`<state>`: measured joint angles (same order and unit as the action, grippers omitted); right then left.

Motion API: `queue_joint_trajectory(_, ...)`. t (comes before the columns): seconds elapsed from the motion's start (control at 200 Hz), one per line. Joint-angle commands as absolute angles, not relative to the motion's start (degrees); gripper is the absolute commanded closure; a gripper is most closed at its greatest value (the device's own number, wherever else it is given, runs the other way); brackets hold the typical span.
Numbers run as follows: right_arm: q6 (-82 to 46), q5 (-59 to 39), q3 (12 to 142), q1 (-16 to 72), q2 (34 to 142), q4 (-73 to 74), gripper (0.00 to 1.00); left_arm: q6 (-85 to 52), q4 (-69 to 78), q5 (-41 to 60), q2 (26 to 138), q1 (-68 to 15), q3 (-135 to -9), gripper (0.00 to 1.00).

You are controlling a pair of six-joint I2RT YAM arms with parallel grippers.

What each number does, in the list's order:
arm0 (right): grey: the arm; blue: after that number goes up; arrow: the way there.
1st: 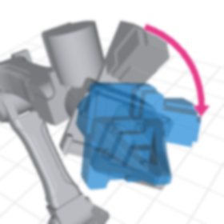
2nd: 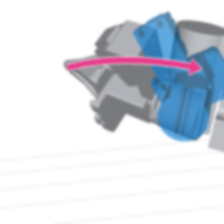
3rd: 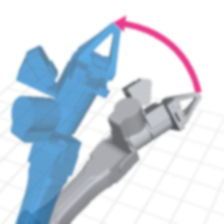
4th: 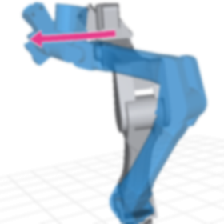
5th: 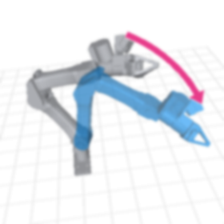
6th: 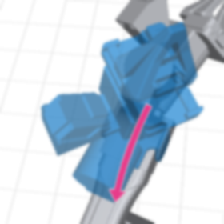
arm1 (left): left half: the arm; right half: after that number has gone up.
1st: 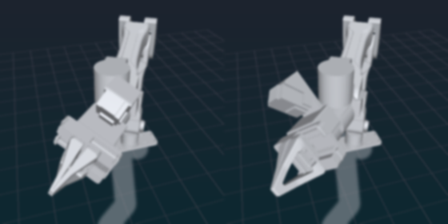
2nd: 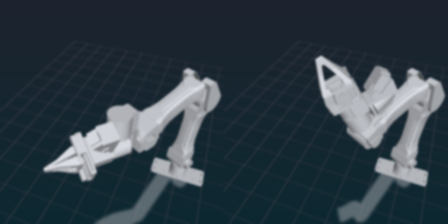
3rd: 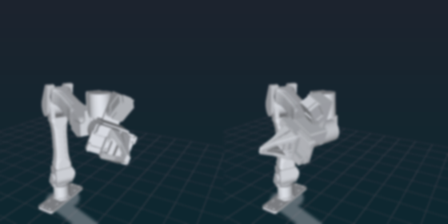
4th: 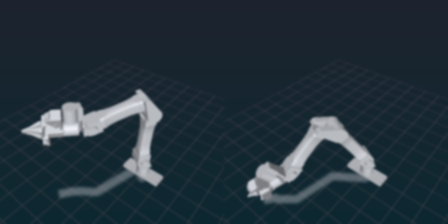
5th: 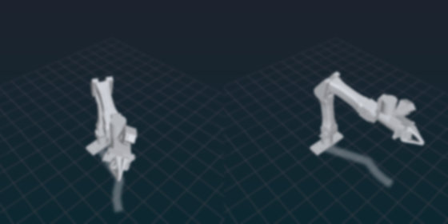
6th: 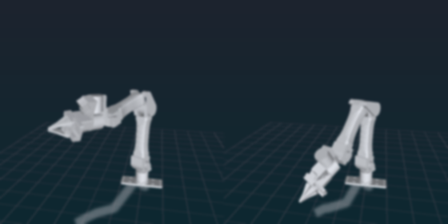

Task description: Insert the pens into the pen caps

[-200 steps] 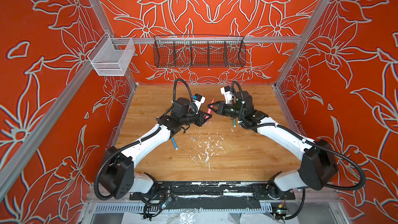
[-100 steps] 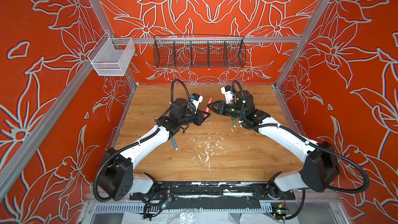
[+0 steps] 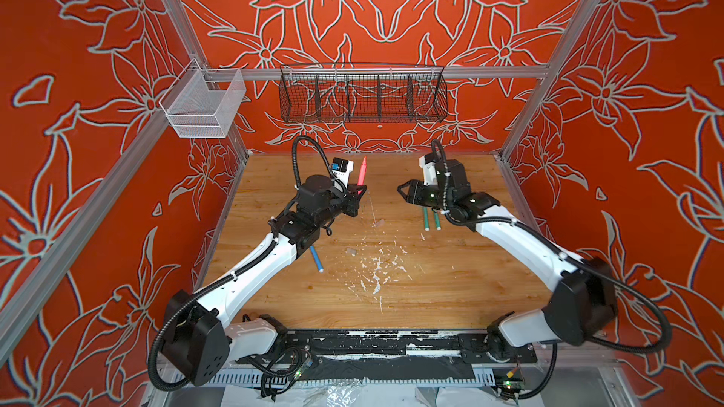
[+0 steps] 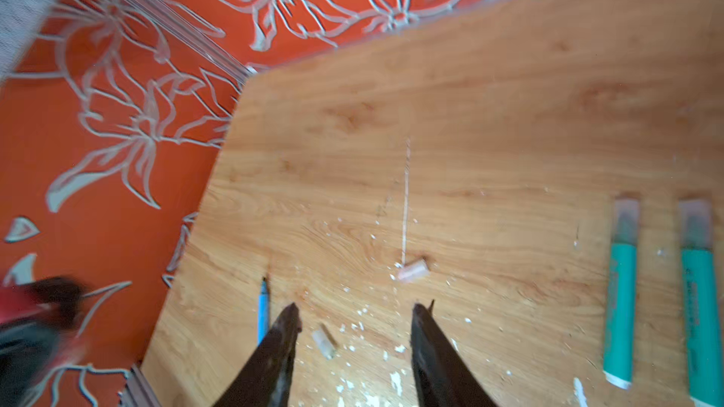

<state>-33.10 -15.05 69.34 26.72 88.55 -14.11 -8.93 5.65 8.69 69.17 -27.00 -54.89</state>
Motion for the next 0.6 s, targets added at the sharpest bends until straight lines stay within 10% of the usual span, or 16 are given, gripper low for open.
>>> queue_joint_trajectory(0.0,-32.5,-15.0,72.5,26.6,92.0,-19.1,0.53,-6.8,11.3,7.6,65.1,-27.4,-50.6,1.0)
queue_joint_trajectory(0.595,-36.0,-1.7,86.6,32.7,104.7,-39.0,0.47,2.0,10.4,3.7,61.8,-32.7,-48.8,1.0)
